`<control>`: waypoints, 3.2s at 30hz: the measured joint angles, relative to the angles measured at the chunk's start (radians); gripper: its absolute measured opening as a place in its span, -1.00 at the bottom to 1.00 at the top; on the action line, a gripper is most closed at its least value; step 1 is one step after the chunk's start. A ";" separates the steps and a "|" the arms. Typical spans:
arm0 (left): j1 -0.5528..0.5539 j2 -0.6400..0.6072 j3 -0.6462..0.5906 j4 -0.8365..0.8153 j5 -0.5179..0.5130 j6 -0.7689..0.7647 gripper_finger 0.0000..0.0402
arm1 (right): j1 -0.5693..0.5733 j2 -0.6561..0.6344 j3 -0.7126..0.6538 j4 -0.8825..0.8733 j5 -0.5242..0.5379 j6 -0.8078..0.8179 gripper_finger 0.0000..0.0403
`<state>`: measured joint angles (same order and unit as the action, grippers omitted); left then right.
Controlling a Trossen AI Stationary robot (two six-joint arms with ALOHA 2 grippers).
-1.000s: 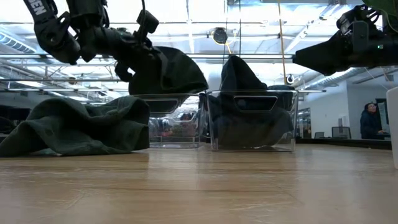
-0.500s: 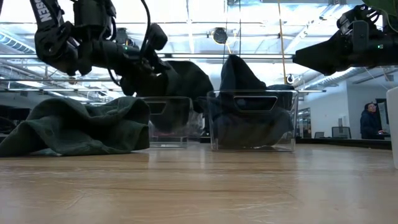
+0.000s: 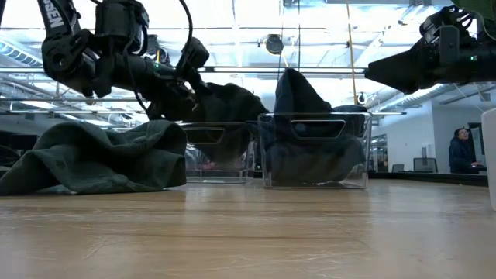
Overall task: Pick & Place hat
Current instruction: Put the top black cap into the left transparent bin
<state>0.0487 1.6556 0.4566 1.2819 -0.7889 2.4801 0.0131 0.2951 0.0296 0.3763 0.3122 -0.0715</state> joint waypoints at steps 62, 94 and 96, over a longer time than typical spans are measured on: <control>-0.169 -0.114 0.514 -0.039 -0.526 -0.783 0.14 | 0.000 0.000 0.000 0.000 0.000 0.000 0.10; 0.050 -0.120 1.066 -1.593 0.066 -1.921 0.14 | 0.000 0.000 0.000 0.000 0.000 0.000 0.10; 0.077 -0.120 1.087 -1.674 0.108 -1.987 0.14 | 0.000 0.000 0.000 0.000 0.000 0.000 0.10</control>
<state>0.1258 1.5360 1.5436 -0.3918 -0.6812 0.4933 0.0128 0.2947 0.0299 0.3761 0.3122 -0.0715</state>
